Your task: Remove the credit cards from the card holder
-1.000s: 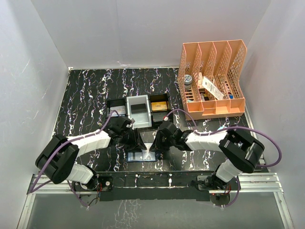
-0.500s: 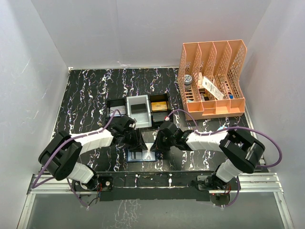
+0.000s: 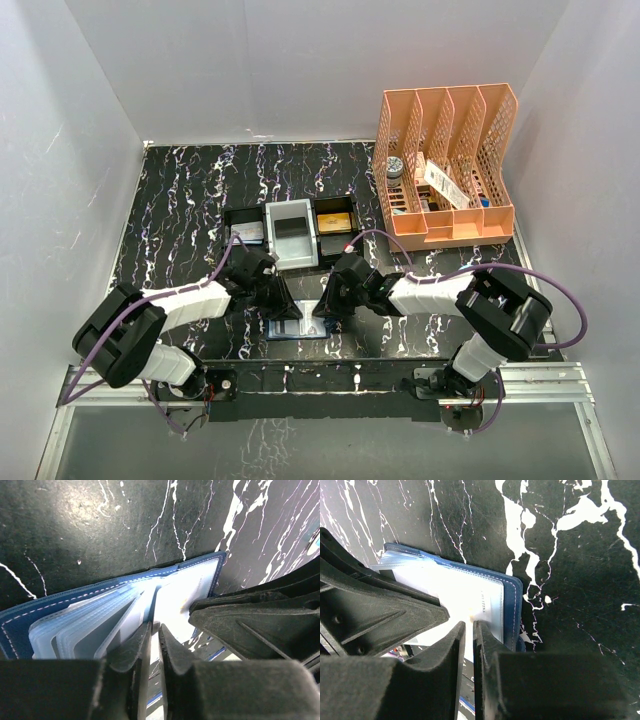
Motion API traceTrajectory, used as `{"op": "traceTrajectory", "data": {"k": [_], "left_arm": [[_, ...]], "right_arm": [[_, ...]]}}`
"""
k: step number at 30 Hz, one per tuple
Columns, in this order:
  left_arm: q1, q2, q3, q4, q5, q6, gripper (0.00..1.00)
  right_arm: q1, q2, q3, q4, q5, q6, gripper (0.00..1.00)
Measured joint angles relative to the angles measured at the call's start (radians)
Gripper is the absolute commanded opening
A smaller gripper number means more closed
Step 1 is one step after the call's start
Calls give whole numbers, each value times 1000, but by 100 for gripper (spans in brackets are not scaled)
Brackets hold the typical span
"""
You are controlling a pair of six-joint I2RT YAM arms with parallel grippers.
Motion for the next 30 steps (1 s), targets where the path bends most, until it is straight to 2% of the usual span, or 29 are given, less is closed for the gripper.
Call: {"op": "traceTrajectory", "data": {"k": [3,13,27,28,30], "left_arm": [[1,-3,-10,7,0,-11,0],[1,-4,-8,1,3,-12,0],[-3,-71,-3,-88,-19,29,0],[-3,-71,-3,-87,-19,29,2],[-3,-69,-3,-85,-17,32,14]], "right_arm": [[0,0,-3,5,0,2,12],[0,0,-11,17,1,11,13],[2,-8,-11,16,15,15,19],[3,-10,-11,15,18,14,19],[3,-13,-11,10,22,14,19]]}}
